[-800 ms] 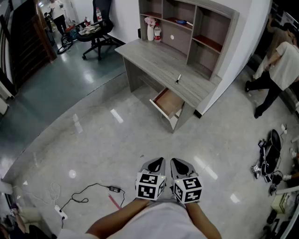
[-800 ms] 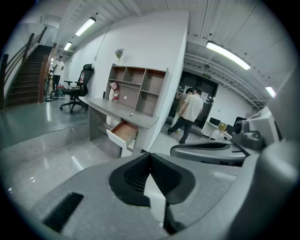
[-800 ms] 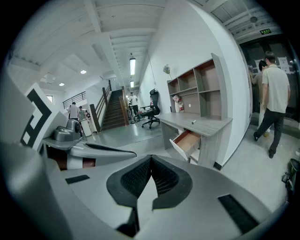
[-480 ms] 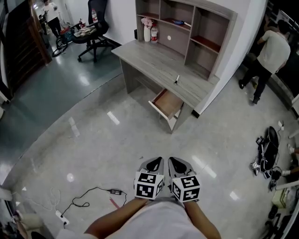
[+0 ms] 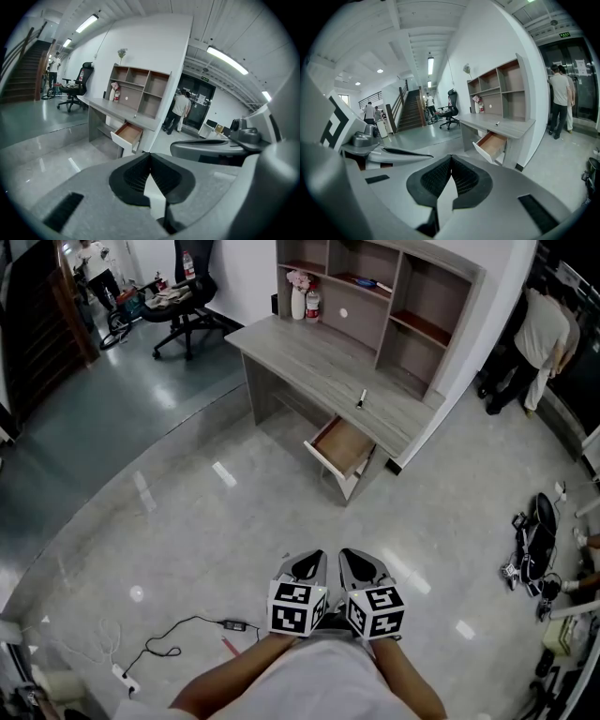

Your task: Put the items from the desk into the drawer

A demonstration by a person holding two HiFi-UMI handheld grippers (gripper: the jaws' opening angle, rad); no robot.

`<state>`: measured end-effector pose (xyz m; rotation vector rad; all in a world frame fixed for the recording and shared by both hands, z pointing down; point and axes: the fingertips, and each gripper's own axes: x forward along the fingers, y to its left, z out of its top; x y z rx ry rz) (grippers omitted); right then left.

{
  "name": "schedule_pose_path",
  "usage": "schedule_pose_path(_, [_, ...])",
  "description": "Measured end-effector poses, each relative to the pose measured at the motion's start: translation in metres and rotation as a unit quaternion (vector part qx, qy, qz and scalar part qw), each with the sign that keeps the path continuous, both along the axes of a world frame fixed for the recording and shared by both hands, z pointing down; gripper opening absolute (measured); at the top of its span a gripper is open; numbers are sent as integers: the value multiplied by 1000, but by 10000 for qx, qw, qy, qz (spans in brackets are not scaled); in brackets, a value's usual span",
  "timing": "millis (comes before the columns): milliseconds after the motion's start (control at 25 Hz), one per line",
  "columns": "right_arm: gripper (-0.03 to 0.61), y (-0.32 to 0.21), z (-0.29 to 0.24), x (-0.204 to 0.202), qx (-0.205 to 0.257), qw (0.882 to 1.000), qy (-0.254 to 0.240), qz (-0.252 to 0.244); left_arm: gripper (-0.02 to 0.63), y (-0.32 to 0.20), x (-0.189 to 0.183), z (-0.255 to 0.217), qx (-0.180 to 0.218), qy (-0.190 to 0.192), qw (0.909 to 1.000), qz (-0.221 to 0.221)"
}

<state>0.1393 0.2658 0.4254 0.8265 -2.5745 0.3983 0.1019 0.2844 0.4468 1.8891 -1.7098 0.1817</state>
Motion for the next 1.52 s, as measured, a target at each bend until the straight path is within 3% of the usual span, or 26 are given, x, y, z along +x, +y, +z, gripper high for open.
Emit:
schedule_pose_path(320, [2,-10,8,-31,-63,9995,4,-321,2,-7,-32,7,-45,38,9993,-367])
schedule_pose_path(640, [2,-54,18,-54,-233,9988,-48,-426,2,-47,-60,17,-244,1,9981,-561])
schedule_pose_path(1240, [2,-204,36,-81,-598,9961,3,-647,2,-188,-112,30,-619,-10,9940,-899])
schedule_pose_path(1520, [2,-258,41,-86,-727,9946,-131,-735,2,-243,-105,33,-758,-181,9937,-809])
